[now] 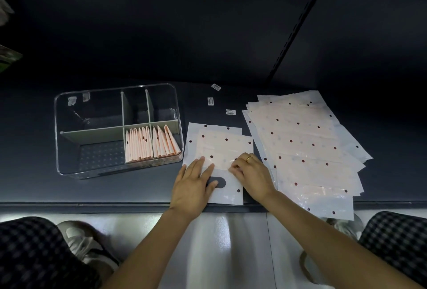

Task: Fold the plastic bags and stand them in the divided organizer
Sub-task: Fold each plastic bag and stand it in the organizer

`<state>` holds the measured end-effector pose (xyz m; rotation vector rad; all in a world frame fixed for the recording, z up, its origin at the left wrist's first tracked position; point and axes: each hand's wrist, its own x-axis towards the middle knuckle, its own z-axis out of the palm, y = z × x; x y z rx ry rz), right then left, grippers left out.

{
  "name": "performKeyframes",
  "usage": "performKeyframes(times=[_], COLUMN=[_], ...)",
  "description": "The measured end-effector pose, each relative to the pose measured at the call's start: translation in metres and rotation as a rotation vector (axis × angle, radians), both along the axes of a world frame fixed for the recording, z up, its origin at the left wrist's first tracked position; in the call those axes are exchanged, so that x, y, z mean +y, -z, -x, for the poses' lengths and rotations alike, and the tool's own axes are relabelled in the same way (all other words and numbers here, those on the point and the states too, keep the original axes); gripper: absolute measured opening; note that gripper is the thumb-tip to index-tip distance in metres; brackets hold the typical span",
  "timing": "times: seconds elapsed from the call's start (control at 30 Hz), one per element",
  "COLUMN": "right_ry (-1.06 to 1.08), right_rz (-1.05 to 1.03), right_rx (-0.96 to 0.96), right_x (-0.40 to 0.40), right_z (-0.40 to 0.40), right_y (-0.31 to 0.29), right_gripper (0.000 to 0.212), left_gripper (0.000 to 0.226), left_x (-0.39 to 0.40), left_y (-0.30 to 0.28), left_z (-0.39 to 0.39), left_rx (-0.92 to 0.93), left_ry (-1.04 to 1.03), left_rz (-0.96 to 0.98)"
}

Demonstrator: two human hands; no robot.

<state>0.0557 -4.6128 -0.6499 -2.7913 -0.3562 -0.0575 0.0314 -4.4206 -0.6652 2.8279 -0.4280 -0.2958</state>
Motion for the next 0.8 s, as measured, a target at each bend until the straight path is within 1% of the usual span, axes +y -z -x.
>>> performKeyframes(times=[0.07,0.13,0.2,0.27,0.33,0.4,0.47,0.57,0.63,0.7,0.8], right_ry=[0.002,-0.05,-0.125,-0.147,-0.142,-0.167,-0.221,-0.267,-0.273,-0.266,-0.198], right_rz=[0.008,0.049,0.177,0.291,0.31,0.262,0.177,0.122,0.053,-0.026,-0.155], right_rx=[0.019,-0.044,-0.11,-0.149,-0.15,-0.146,-0.045,0.19,0.308,0.412,0.521], right_x=[-0.002,-0.001,0.001,0.004,0.006,0.005,-0.001,-0.013,-0.018,-0.021,-0.027], right_z=[-0.001,-0.001,-0.001,-0.002,-0.005,-0.006,-0.006,0.002,0.011,0.018,0.027], right_y=[-0.001,-0.005,-0.01,-0.013,-0.016,-0.019,-0.02,-0.022,-0.024,-0.026,-0.027], right_gripper=[0.016,0.012,0.014,0.016,0.017,0.015,0.006,0.019,0.015,0.008,0.008], left_gripper=[0.055,0.055,0.055,0.054,0.054,0.053,0.052,0.045,0.038,0.03,0.013], left_x=[0.0,0.001,0.001,0.0,0.0,0.001,0.003,0.009,0.013,0.016,0.019], left_y=[0.0,0.0,0.0,-0.001,-0.004,-0.007,-0.01,-0.014,-0.015,-0.014,-0.013], left_z=[0.0,0.0,0.0,0.0,0.0,-0.001,-0.002,-0.004,-0.004,-0.001,0.003], left_rx=[0.01,0.016,0.019,0.021,0.015,-0.012,-0.053,-0.09,-0.092,-0.072,0.01], left_ry=[0.0,0.001,0.003,-0.002,-0.013,-0.033,-0.045,-0.052,-0.066,-0.088,-0.189], left_rz=[0.004,0.001,-0.002,0.007,0.032,0.085,0.149,0.23,0.248,0.273,0.409])
